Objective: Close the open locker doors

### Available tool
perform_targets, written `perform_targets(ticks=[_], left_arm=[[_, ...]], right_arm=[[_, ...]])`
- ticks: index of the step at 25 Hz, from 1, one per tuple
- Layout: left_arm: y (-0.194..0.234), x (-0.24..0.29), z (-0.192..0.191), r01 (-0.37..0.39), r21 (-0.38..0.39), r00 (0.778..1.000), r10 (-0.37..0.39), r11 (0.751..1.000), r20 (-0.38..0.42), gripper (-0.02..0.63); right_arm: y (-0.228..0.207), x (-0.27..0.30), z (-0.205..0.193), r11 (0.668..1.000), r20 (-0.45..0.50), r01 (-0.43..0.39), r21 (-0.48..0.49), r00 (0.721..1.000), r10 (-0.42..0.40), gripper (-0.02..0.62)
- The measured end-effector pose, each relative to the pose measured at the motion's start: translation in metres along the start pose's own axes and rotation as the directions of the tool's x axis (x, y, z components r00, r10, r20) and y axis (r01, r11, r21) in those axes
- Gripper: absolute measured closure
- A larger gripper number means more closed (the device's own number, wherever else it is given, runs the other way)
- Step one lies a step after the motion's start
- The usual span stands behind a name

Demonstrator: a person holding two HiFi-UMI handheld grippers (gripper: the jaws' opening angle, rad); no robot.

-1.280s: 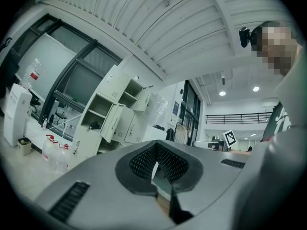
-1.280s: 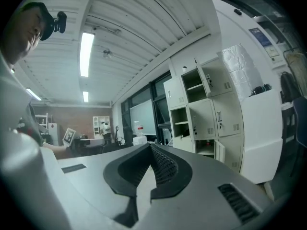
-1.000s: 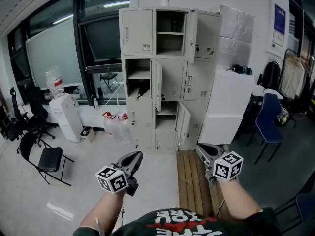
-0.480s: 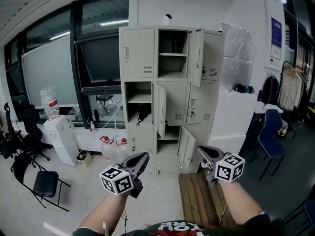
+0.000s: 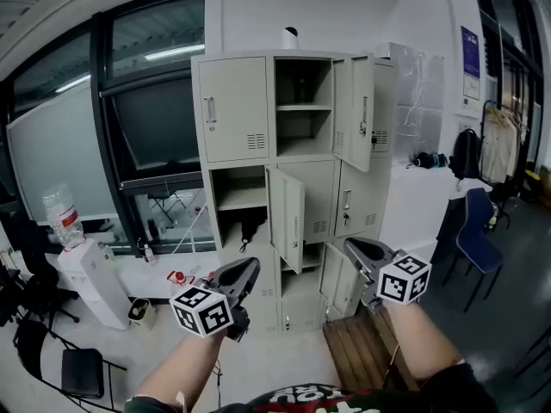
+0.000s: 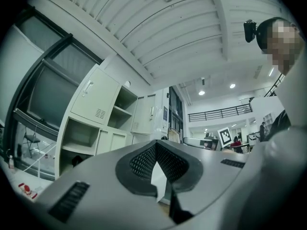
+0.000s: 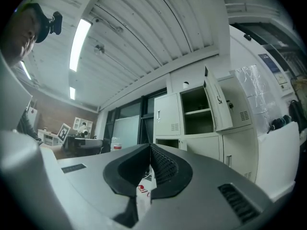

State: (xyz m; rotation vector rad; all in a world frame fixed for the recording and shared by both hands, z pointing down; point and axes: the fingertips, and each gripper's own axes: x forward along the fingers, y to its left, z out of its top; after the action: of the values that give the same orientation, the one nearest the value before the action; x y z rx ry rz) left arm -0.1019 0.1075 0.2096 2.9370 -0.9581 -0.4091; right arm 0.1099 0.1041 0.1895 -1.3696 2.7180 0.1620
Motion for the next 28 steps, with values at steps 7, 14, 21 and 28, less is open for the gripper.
perform_targets(ticks=[7,14,21,28], left_arm=[[0.054,0.039,0.025,0.027,0.032,1.0,-0.027,0.999,0.014,0.598],[0.081,0.107,0.031,0.035,0.052,0.999,-0.036,0.998,0.016,0.598],[0.1,0.197,0.035,-0.001,0.062,0.999,-0.002,0.998,0.041,0.598],[0.099,0.285,0.05,-0.018,0.058,0.996,0.013,0.998,0.09,0.598]], right_arm=[[-0.037,0.063,0.015,1.0,0.009,0.022,-0.014,1.0,-0.022,0.56],[-0.087,0.11,0.031,0.999,0.027,0.004,-0.051,1.0,-0.003,0.56],[-0.168,0.131,0.055,0.996,0.068,-0.063,-0.066,0.995,0.068,0.56],[-0.246,0.126,0.105,0.982,0.098,-0.141,-0.124,0.983,0.154,0.56]])
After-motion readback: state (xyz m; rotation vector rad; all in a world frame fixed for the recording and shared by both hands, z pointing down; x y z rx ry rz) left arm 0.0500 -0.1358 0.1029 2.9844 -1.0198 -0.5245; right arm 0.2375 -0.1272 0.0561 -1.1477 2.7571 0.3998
